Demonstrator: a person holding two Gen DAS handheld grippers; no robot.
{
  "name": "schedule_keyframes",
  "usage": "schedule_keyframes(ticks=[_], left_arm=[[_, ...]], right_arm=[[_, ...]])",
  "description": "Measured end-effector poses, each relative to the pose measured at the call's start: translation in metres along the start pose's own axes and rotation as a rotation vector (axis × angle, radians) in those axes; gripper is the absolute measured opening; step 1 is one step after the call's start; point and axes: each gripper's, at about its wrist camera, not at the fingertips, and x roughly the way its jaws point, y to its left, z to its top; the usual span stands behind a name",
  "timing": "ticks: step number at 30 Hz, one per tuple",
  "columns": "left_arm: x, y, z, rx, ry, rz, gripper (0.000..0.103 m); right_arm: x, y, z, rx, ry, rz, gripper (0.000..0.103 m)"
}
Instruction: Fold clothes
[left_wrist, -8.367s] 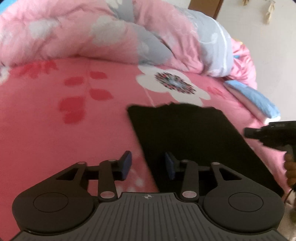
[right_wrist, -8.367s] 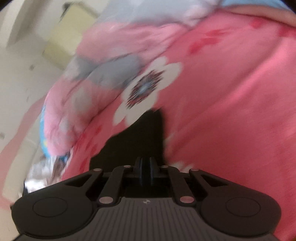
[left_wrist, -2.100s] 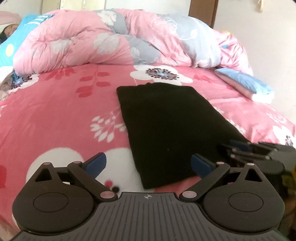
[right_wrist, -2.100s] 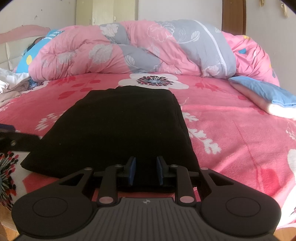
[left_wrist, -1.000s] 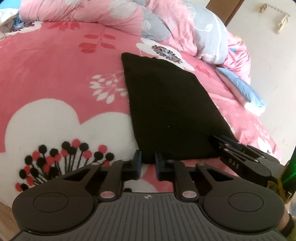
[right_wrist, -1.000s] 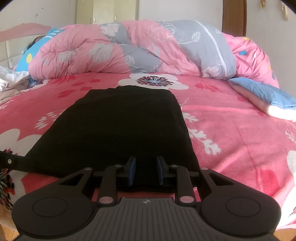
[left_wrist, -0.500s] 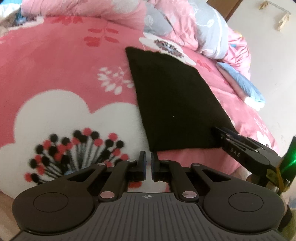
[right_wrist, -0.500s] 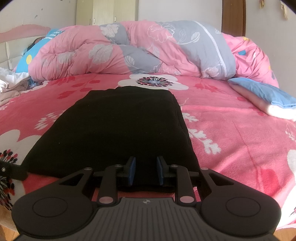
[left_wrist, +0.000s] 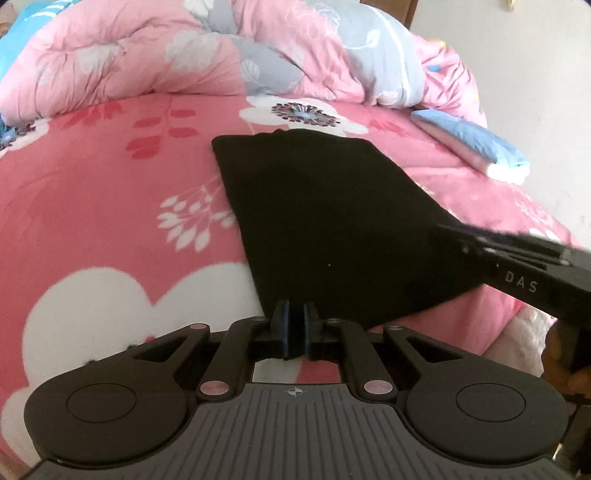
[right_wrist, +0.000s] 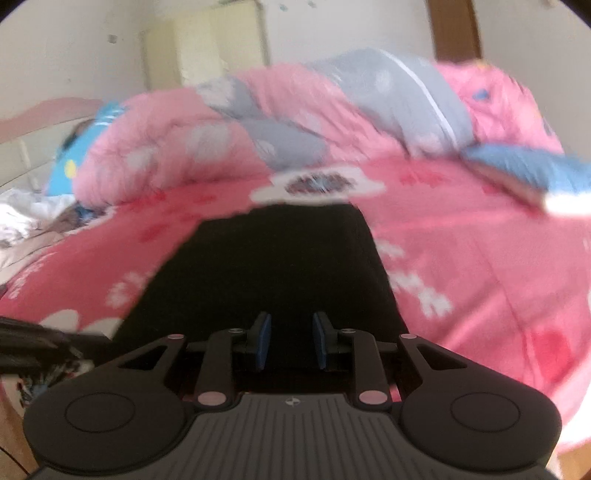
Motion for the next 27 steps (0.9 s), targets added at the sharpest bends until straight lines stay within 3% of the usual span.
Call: schedule_keyframes(ticks=[6,10,13,21,27], left_arm=[[-0.003,0.005,-0.005,-0.016,-0.008,-0.006,0.007],[-0.006,0.008,-0.008,-0.025,-0.016,-0.009,0.007],[-0.007,0.01,-0.01,-0.033,-0.018,-0.014,0.007],[-0.008,0.016,-0.01,-0.045,-0.022,-0.04,0.007],[-0.011,0.015,-0.011,-0.055,-0.022,-0.038,0.007]], right_arm=[[0.024,0.036,0.004,-0.108,0.03,0.139,0.024],[0.043,0.059,0.005,-0.164,0.062,0.234,0.012],[0.035,0.059,-0.005,-0.185,0.097,0.252,0.007],[-0.008,0.051,-0.024,-0.263,0.183,0.279,0.005],[0.016,0.064,0.009,-0.214,0.061,0.263,0.005]])
